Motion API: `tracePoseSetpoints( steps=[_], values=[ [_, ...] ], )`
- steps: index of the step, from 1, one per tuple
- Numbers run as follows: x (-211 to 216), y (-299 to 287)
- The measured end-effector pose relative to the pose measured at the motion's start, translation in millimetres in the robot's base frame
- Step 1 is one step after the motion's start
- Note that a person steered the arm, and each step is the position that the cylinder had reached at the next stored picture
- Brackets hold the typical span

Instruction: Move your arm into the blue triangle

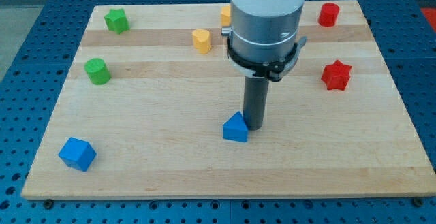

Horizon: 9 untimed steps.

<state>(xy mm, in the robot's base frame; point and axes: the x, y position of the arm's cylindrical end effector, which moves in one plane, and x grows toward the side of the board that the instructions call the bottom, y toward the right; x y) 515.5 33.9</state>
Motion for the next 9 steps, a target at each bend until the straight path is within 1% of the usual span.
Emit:
tracePoseSetpoints(
  steps=[2,3,5,6,7,9],
  values=[
    [29,-18],
    [33,-11],
    [60,0],
    [46,19],
    [22,23],
    [-30,-3]
  ],
)
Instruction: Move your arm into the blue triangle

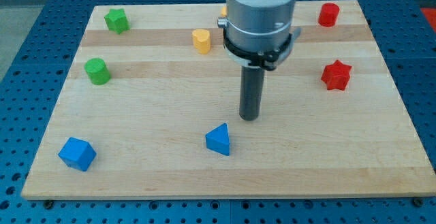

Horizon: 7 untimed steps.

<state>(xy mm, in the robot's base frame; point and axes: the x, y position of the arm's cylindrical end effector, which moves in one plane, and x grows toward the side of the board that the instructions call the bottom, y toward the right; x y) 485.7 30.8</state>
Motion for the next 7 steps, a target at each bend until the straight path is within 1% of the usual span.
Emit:
tracePoseSetpoints(
  steps=[1,3,5,7],
  values=[
    [-6,-11],
    [15,-39],
    [35,-42],
    [39,-53]
  ],
)
